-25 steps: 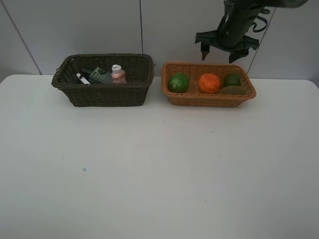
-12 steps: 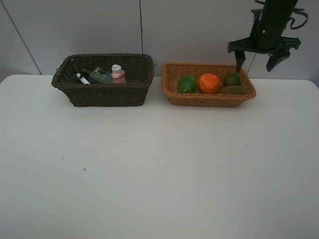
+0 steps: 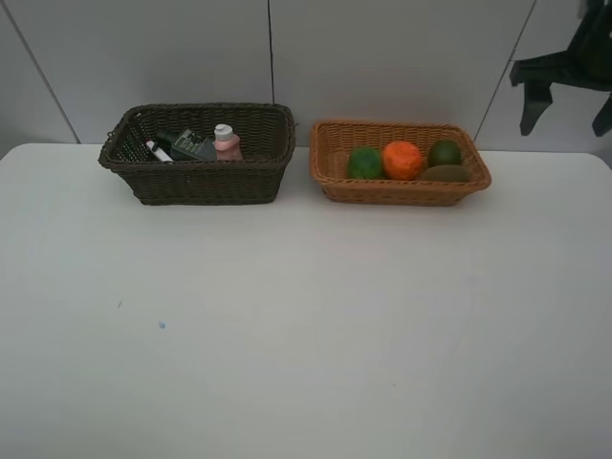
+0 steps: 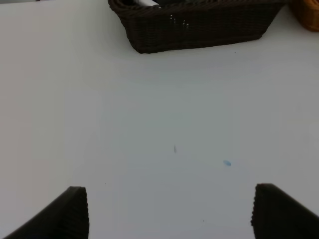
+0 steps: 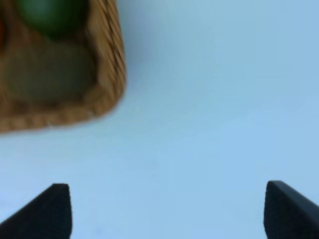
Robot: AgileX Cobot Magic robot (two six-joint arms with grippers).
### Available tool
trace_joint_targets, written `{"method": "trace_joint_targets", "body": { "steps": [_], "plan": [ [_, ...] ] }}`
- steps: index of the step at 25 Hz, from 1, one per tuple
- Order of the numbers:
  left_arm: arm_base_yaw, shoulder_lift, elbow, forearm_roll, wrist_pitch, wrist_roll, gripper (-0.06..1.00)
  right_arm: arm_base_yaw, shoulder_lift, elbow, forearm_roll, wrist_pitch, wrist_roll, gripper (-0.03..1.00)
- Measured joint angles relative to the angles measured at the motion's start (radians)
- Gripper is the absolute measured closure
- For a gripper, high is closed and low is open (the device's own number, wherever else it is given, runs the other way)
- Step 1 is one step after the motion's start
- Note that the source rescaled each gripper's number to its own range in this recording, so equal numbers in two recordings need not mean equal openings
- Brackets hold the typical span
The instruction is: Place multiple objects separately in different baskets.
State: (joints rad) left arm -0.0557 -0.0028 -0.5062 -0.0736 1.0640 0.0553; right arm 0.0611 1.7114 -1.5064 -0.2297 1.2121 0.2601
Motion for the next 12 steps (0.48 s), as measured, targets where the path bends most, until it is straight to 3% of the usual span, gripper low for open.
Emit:
{"method": "trace_joint_targets", "body": {
  "steps": [6, 12],
  "plan": [
    [0.0, 0.0, 0.0, 0.0, 0.0, 0.0, 0.11, 0.001, -0.343, 0.332, -0.011, -0.013, 0.0, 0.06],
    [0.0, 0.0, 0.0, 0.0, 0.0, 0.0, 0.11, 0.001, -0.703, 0.566, -0.008, -0.072, 0.0, 0.06]
  ]
}}
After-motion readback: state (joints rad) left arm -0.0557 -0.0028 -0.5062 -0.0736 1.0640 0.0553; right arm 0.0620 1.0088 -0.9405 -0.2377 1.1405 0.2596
